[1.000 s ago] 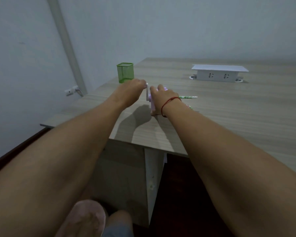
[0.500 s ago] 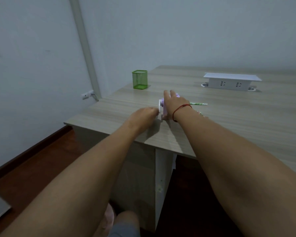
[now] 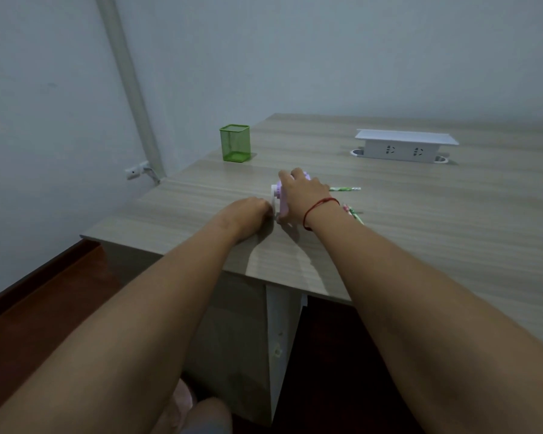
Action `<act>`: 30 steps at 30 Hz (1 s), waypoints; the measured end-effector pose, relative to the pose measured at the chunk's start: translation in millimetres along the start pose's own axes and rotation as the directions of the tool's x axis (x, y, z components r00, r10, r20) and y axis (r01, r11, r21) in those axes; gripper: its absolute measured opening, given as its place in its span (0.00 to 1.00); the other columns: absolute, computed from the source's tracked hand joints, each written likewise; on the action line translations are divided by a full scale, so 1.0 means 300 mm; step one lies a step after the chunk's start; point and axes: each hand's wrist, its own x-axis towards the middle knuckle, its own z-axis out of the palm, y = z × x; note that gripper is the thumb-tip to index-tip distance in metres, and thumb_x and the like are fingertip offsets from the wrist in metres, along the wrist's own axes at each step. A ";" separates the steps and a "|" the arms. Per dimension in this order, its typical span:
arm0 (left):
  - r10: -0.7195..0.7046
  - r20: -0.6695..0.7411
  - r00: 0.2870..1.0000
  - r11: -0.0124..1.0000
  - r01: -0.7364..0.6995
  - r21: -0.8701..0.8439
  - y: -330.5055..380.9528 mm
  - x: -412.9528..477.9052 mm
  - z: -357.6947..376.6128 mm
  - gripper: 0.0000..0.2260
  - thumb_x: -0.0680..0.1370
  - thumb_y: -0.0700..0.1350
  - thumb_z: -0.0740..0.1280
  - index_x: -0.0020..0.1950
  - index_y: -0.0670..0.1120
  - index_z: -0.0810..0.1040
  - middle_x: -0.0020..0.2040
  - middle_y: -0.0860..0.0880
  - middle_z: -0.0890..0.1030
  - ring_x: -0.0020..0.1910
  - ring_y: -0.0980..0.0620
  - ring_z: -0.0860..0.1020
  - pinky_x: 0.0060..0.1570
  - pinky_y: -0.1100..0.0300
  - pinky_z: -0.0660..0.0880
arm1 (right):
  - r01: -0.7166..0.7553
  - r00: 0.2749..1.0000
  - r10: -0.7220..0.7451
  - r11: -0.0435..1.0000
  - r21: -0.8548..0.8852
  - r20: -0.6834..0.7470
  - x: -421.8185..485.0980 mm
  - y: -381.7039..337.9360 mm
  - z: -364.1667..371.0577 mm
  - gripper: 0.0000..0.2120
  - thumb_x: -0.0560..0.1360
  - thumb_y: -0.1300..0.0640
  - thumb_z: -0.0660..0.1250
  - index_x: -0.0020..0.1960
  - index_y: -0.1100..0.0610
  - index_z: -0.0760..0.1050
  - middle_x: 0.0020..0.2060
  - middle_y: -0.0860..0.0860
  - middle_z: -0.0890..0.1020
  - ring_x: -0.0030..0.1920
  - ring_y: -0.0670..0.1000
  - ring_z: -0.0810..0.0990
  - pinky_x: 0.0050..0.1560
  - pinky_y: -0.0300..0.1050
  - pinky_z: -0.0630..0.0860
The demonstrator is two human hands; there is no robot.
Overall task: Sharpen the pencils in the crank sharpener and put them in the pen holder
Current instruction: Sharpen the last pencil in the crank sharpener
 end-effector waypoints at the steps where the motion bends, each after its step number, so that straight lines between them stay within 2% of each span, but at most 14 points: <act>1: 0.010 0.013 1.000 0.999 -0.011 0.031 -0.006 0.008 -0.005 0.09 0.78 0.43 0.61 0.55 0.46 0.79 0.54 0.44 0.81 0.51 0.45 0.79 0.54 0.52 0.76 | -0.004 1.000 0.004 1.000 0.005 0.000 0.001 0.000 0.001 0.35 0.67 0.49 0.74 0.70 0.54 0.63 0.66 0.55 0.69 0.64 0.62 0.72 0.59 0.58 0.73; 5: 0.067 0.014 0.998 0.957 -0.068 0.280 -0.002 0.064 -0.038 0.10 0.79 0.46 0.61 0.54 0.45 0.79 0.52 0.44 0.81 0.50 0.44 0.80 0.52 0.51 0.76 | -0.021 1.000 0.021 1.000 0.010 0.007 0.010 0.003 0.006 0.33 0.68 0.50 0.73 0.69 0.53 0.64 0.66 0.55 0.69 0.63 0.62 0.73 0.59 0.58 0.73; 9: 0.114 -0.032 0.993 0.909 -0.091 0.407 -0.020 0.113 -0.055 0.09 0.79 0.40 0.59 0.56 0.43 0.77 0.53 0.42 0.81 0.51 0.41 0.80 0.47 0.52 0.74 | -0.067 0.997 0.067 0.998 -0.020 0.032 0.015 -0.010 -0.003 0.36 0.66 0.51 0.75 0.69 0.54 0.63 0.66 0.55 0.68 0.62 0.61 0.74 0.61 0.61 0.72; 12: 0.154 -0.075 0.985 0.904 -0.109 0.414 -0.045 0.132 -0.054 0.09 0.79 0.38 0.59 0.56 0.41 0.75 0.53 0.41 0.81 0.51 0.39 0.80 0.44 0.52 0.72 | -0.054 0.998 0.055 0.998 -0.036 0.033 0.016 -0.005 -0.008 0.35 0.68 0.51 0.75 0.70 0.53 0.62 0.66 0.55 0.68 0.63 0.61 0.74 0.60 0.60 0.73; 16: 0.152 -0.104 0.983 0.928 -0.106 0.358 -0.054 0.134 -0.049 0.07 0.78 0.36 0.59 0.53 0.39 0.73 0.52 0.39 0.80 0.50 0.38 0.78 0.39 0.52 0.66 | -0.027 0.999 0.029 0.999 -0.046 0.028 0.008 0.005 -0.019 0.33 0.70 0.50 0.73 0.69 0.54 0.63 0.65 0.55 0.69 0.63 0.59 0.74 0.56 0.53 0.73; 18: 0.149 -0.113 0.982 0.937 -0.103 0.335 -0.063 0.125 -0.035 0.06 0.78 0.35 0.58 0.53 0.39 0.72 0.52 0.39 0.79 0.50 0.38 0.78 0.40 0.50 0.68 | -0.005 1.000 0.005 0.998 -0.057 0.000 0.005 0.004 -0.019 0.30 0.71 0.51 0.71 0.68 0.55 0.63 0.64 0.55 0.70 0.63 0.58 0.74 0.56 0.52 0.73; 20: 0.160 -0.135 0.978 0.951 -0.116 0.285 -0.067 0.123 -0.041 0.07 0.78 0.35 0.58 0.54 0.38 0.72 0.52 0.39 0.78 0.50 0.38 0.78 0.42 0.50 0.70 | 0.001 1.000 -0.001 0.999 -0.047 -0.005 0.005 0.002 -0.017 0.29 0.71 0.51 0.70 0.68 0.55 0.64 0.64 0.55 0.70 0.63 0.59 0.74 0.56 0.53 0.74; 23: 0.220 -0.254 0.942 0.966 -0.175 0.190 -0.063 0.146 -0.104 0.08 0.81 0.37 0.56 0.57 0.37 0.72 0.53 0.38 0.77 0.51 0.39 0.77 0.46 0.49 0.73 | -0.009 1.000 0.010 0.999 -0.044 0.025 0.015 0.009 -0.017 0.33 0.70 0.50 0.71 0.70 0.54 0.62 0.65 0.55 0.69 0.63 0.60 0.74 0.57 0.55 0.74; 27: 0.334 -0.290 0.897 0.935 -0.277 0.220 -0.077 0.112 -0.158 0.11 0.83 0.40 0.55 0.57 0.36 0.73 0.53 0.36 0.77 0.51 0.38 0.77 0.47 0.48 0.72 | -0.004 0.997 0.009 0.998 -0.068 0.073 0.032 0.008 -0.026 0.37 0.69 0.48 0.73 0.72 0.53 0.60 0.65 0.55 0.69 0.64 0.60 0.74 0.58 0.59 0.75; 30: 0.370 -0.314 0.874 0.919 -0.296 0.259 -0.052 0.053 -0.152 0.11 0.83 0.38 0.54 0.57 0.35 0.73 0.52 0.36 0.76 0.50 0.38 0.76 0.47 0.48 0.72 | -0.024 0.997 0.029 0.997 -0.072 0.073 0.035 0.001 -0.022 0.36 0.70 0.47 0.72 0.72 0.53 0.60 0.66 0.54 0.68 0.66 0.60 0.72 0.61 0.59 0.74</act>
